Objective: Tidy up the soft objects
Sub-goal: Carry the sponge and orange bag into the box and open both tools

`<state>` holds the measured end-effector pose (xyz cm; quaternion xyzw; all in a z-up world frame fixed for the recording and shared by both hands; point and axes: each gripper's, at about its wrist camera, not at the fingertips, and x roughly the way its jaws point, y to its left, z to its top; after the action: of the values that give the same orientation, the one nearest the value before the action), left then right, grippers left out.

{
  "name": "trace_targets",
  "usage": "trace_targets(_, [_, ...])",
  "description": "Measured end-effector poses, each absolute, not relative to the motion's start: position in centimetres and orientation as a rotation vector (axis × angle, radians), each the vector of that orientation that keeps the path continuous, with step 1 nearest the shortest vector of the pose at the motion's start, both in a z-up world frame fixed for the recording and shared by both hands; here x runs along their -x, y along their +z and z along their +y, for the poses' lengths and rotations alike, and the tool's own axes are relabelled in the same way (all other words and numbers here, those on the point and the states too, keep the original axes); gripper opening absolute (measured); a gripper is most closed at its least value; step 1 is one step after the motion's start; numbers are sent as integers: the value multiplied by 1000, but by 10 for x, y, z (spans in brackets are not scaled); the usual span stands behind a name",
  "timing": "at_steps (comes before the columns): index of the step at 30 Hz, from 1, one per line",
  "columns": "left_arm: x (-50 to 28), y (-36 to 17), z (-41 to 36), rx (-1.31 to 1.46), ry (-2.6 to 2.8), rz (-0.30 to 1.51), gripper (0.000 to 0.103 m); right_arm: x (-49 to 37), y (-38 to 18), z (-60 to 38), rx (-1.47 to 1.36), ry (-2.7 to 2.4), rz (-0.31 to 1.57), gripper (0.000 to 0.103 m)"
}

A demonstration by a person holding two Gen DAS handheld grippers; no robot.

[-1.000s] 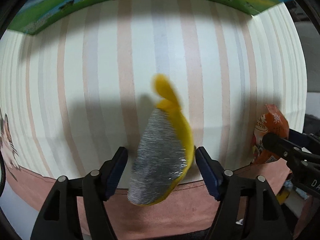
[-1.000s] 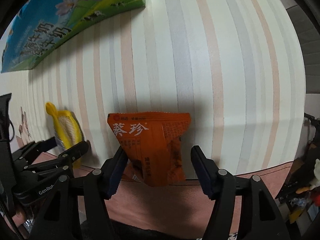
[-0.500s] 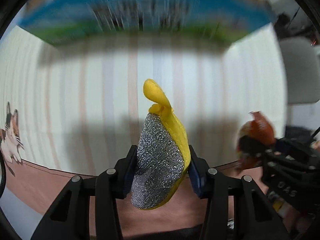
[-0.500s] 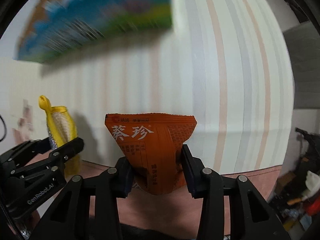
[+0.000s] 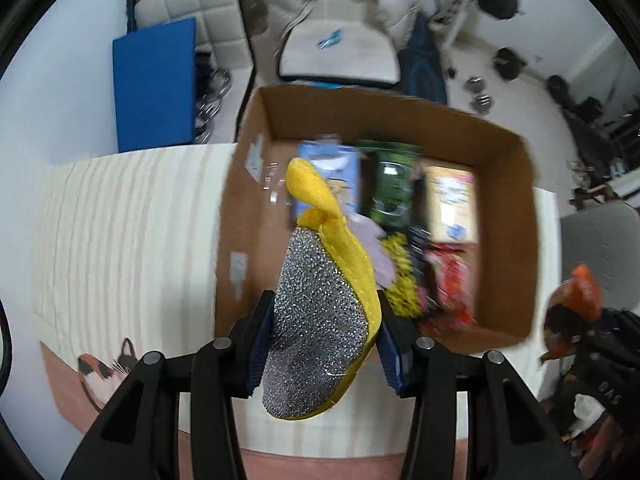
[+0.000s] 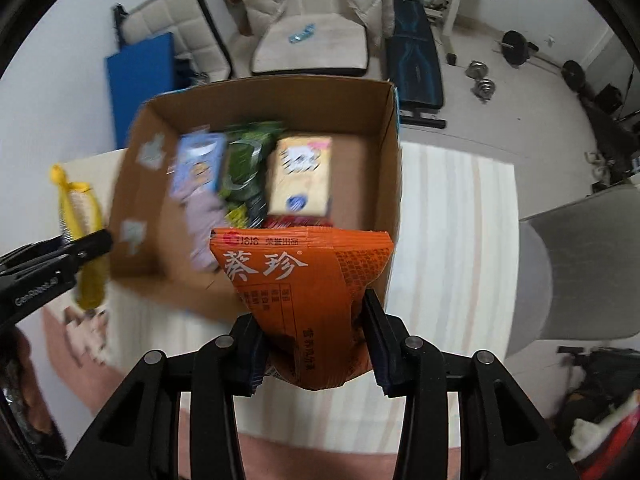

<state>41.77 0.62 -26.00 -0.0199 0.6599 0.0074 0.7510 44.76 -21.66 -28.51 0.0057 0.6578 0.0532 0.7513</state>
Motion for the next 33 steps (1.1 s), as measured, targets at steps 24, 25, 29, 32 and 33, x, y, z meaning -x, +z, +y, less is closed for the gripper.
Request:
trace_targets(24, [-444, -349, -1, 36, 33, 1607, 88, -488, -374, -214, 56, 15, 1593, 86])
trace_targets(25, [-443, -346, -2, 32, 35, 1601, 88, -488, -375, -214, 52, 17, 1596, 88])
trace_targets(29, [-438, -333, -5, 42, 29, 1579, 89, -484, -374, -211, 42, 28, 1596, 97])
trace_targets(32, [-435, -321, -6, 38, 22, 1556, 89, -479, -372, -207, 34, 39, 1585, 102])
trace_targets(33, [-434, -316, -7, 31, 27, 1542, 89, -477, -372, -206, 35, 35, 1578, 102])
